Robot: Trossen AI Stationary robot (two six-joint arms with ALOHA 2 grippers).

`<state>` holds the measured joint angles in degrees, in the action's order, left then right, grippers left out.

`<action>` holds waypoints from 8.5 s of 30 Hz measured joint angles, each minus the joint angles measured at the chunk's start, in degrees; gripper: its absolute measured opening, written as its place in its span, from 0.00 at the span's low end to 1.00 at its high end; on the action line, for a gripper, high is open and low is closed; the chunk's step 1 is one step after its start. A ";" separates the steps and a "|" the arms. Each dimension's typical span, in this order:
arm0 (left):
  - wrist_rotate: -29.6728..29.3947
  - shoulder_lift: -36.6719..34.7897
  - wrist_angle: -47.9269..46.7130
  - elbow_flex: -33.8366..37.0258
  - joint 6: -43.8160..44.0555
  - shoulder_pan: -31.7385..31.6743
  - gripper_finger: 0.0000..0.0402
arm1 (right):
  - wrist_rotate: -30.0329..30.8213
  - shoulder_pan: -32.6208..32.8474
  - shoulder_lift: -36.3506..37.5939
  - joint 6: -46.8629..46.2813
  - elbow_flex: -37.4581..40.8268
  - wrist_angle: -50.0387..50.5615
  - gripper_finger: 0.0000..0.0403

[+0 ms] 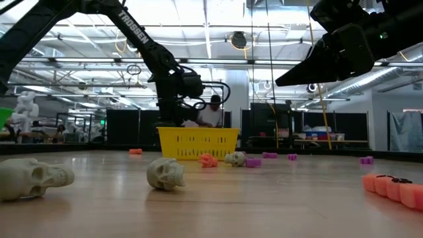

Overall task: Sort Halloween decoration
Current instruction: Put the purple skeleton toy in the green basket

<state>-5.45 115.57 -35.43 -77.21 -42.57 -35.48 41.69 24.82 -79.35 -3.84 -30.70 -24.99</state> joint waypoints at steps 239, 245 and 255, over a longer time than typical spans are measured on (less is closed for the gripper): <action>-4.18 -36.50 -2.64 9.21 43.58 12.93 0.07 | -6.01 -1.46 0.02 -2.86 0.00 3.21 0.15; -2.19 -47.09 0.34 17.26 45.23 18.39 0.07 | -6.01 -1.46 0.02 -2.95 0.00 3.21 0.15; 1.30 -60.30 20.51 36.29 49.71 31.27 0.07 | -6.01 -1.46 0.02 -3.32 0.00 2.91 0.15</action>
<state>-4.16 55.27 -14.92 -40.92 7.14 -4.22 35.68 23.35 -79.33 -7.15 -30.70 -22.09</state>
